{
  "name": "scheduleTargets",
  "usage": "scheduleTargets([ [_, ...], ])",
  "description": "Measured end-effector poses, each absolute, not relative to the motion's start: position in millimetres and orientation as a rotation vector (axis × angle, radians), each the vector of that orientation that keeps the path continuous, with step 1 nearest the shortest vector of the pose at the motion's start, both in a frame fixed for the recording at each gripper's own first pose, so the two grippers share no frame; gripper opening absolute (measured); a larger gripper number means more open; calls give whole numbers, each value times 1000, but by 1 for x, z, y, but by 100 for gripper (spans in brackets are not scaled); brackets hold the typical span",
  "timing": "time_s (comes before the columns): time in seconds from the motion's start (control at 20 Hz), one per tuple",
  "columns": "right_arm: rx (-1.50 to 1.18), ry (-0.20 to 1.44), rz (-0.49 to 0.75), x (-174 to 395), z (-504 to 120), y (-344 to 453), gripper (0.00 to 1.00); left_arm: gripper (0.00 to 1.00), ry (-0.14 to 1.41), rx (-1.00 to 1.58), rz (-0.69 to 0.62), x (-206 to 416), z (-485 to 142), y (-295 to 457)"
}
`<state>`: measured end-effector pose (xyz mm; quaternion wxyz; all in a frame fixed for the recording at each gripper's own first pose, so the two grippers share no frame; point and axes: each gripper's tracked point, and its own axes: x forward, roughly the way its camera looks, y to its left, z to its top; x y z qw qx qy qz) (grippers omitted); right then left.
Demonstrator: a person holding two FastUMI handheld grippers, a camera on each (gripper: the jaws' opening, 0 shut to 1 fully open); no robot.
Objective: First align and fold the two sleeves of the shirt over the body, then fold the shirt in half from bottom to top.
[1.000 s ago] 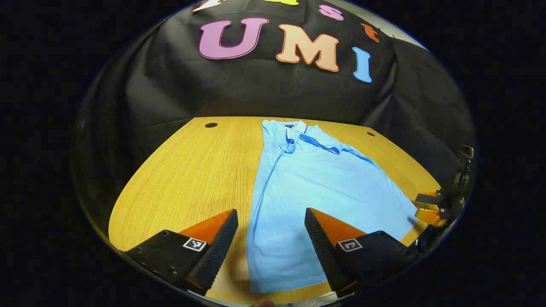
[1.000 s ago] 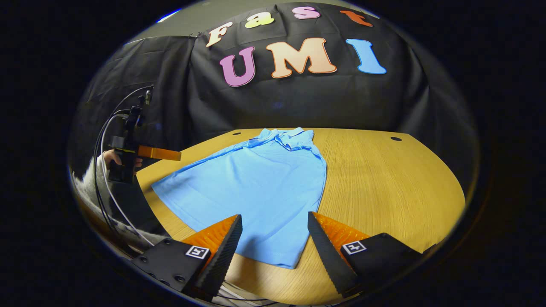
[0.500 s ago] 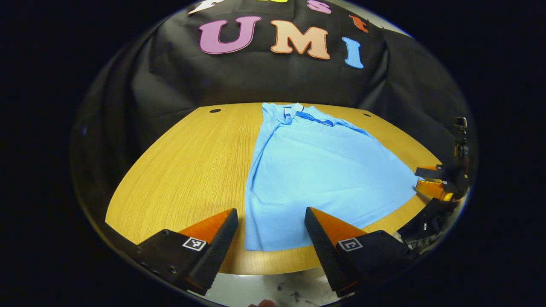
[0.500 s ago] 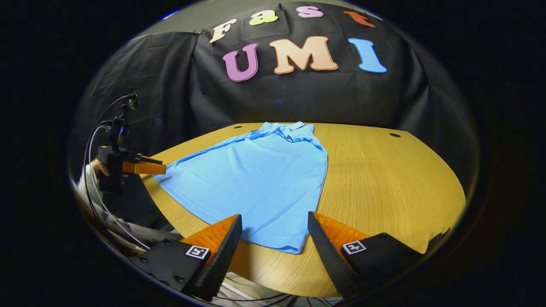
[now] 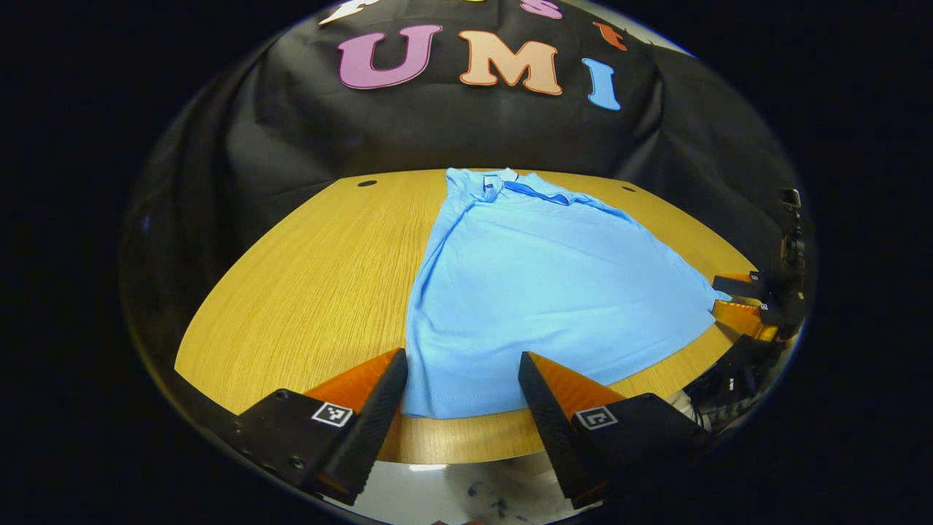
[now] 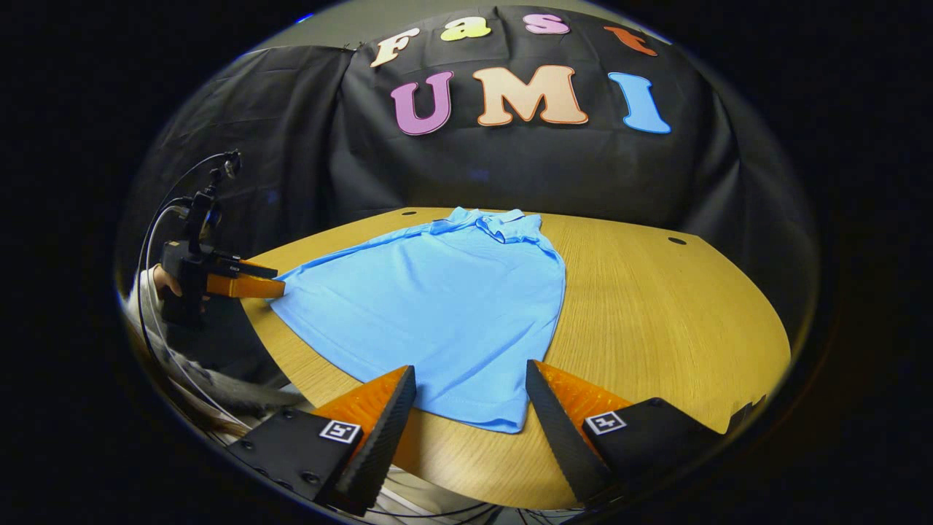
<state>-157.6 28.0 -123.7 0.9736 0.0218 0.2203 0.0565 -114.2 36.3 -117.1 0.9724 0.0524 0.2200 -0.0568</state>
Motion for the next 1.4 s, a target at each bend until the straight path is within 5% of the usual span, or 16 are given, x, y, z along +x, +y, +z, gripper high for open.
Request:
scheduleTargets([
  [0.15,55,441,114,-156,-124,30,93,91,426,105,-123,-116,-118,30],
  [0.25,54,434,129,-156,-124,36,83,74,401,103,-153,-113,-118,21],
  [0.3,51,434,129,-155,-124,38,73,55,392,93,-162,-111,-117,19],
  [0.45,66,430,164,-156,-125,51,50,21,367,56,-187,-108,-118,12],
  [0.5,73,433,173,-155,-125,54,34,5,361,52,-188,-109,-117,12],
  [0.6,82,437,171,-157,-123,55,12,2,350,33,-186,-109,-116,12],
  [0.8,91,444,172,-154,-123,56,3,0,356,30,-180,-109,-116,13],
  [1.4,125,402,129,-108,-89,39,2,0,298,24,-225,-77,-57,6],
])
